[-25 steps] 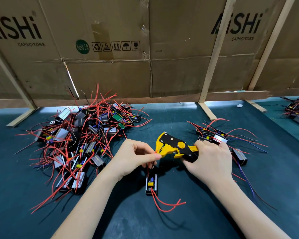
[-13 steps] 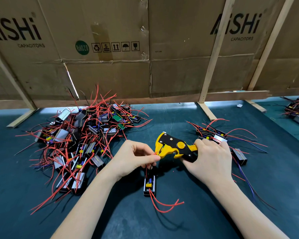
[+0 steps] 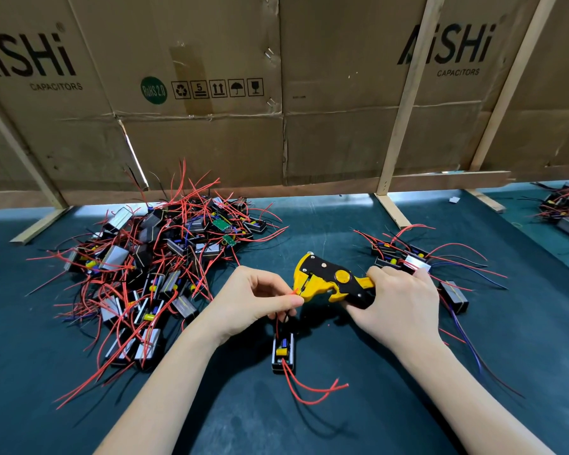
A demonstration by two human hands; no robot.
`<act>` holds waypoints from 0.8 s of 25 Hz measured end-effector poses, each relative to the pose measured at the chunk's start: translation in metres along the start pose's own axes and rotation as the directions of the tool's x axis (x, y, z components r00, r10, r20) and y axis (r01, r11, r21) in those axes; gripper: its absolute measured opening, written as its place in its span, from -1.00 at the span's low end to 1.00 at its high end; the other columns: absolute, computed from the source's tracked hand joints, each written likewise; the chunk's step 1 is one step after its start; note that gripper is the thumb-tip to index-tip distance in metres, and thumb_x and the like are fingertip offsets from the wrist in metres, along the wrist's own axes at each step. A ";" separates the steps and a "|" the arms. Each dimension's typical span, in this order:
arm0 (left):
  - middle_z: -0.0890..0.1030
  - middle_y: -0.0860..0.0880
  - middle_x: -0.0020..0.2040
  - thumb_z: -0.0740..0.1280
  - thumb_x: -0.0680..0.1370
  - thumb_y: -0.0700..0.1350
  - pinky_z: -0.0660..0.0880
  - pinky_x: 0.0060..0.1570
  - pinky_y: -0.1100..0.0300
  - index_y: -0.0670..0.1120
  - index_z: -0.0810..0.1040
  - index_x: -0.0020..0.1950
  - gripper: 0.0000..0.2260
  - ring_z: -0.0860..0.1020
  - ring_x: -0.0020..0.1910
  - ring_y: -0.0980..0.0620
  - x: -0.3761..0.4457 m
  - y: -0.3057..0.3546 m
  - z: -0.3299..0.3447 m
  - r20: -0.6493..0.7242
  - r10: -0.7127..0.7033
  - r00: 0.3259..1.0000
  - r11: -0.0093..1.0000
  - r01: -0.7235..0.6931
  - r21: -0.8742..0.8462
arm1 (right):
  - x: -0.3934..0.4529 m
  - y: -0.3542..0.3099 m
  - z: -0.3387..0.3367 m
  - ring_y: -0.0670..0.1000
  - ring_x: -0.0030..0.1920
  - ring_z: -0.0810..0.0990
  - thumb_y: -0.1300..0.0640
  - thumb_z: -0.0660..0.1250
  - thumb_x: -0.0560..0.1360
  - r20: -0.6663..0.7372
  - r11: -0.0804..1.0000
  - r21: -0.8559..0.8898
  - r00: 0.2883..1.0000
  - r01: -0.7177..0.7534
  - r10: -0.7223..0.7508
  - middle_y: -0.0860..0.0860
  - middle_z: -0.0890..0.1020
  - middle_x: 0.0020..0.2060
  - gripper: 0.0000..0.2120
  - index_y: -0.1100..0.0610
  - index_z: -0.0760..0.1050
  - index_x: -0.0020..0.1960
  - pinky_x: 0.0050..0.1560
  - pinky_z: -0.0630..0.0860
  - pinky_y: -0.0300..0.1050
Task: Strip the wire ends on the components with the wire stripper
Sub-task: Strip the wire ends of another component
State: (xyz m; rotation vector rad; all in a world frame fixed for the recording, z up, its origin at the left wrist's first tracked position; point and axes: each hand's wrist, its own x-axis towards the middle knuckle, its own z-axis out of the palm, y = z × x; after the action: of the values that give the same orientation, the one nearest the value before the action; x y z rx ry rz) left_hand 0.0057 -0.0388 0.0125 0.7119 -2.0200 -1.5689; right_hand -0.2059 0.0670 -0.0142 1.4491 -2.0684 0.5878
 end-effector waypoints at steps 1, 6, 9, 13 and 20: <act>0.68 -0.12 -0.33 0.53 0.40 -0.14 0.45 -0.36 0.31 -0.13 0.69 -0.27 -0.90 0.56 -0.40 0.06 0.000 0.000 0.000 0.004 0.003 1.000 1.000 -0.003 -0.003 | 0.000 -0.001 0.000 0.13 -0.49 0.48 -0.17 0.60 0.08 0.004 1.000 -0.001 1.000 0.000 0.000 0.00 0.47 -0.54 -0.51 0.10 0.37 -0.44 -0.31 0.35 -0.07; 0.66 -0.12 -0.34 0.53 0.41 -0.17 0.44 -0.38 0.30 -0.15 0.68 -0.29 -0.89 0.54 -0.42 0.05 -0.001 0.001 -0.001 0.019 0.015 1.000 1.000 -0.014 -0.013 | 0.000 -0.001 -0.002 0.13 -0.60 0.43 -0.19 0.57 0.12 -0.028 1.000 0.011 1.000 -0.014 0.014 0.03 0.42 -0.63 -0.49 0.11 0.33 -0.53 -0.39 0.18 -0.21; 0.67 -0.13 -0.33 0.53 0.41 -0.18 0.44 -0.38 0.30 -0.16 0.68 -0.28 -0.89 0.54 -0.41 0.05 -0.001 0.001 -0.001 0.019 0.034 0.999 0.999 -0.033 -0.031 | 0.000 0.000 -0.002 0.14 -0.58 0.46 -0.20 0.52 0.16 -0.034 0.999 0.030 0.999 -0.038 0.039 0.04 0.43 -0.63 -0.51 0.11 0.34 -0.53 -0.41 0.20 -0.21; 0.67 -0.13 -0.33 0.53 0.43 -0.17 0.45 -0.37 0.30 -0.14 0.69 -0.26 -0.90 0.55 -0.40 0.05 -0.001 0.001 -0.009 0.104 0.003 0.995 1.000 -0.003 -0.006 | -0.001 -0.002 0.000 0.14 -0.59 0.46 -0.16 0.63 0.07 0.004 0.999 0.010 0.999 -0.043 0.043 0.04 0.42 -0.63 -0.48 0.11 0.34 -0.54 -0.41 0.20 -0.21; 0.62 -0.07 -0.26 0.52 0.40 0.01 0.37 -0.31 0.31 -0.06 0.70 -0.23 -0.85 0.46 -0.34 0.12 -0.009 0.004 -0.028 0.306 -0.014 0.952 1.000 0.009 0.019 | 0.000 0.006 0.007 0.19 -0.21 0.56 -0.23 0.41 0.22 -0.039 0.998 -0.003 0.997 -0.064 0.064 0.05 0.56 -0.31 -0.54 0.16 0.51 -0.19 -0.08 0.37 0.04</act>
State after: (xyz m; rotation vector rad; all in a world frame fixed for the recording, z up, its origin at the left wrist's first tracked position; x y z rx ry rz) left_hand 0.0304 -0.0517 0.0223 0.5103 -2.2534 -1.7607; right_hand -0.2133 0.0645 -0.0202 1.3627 -2.0913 0.6310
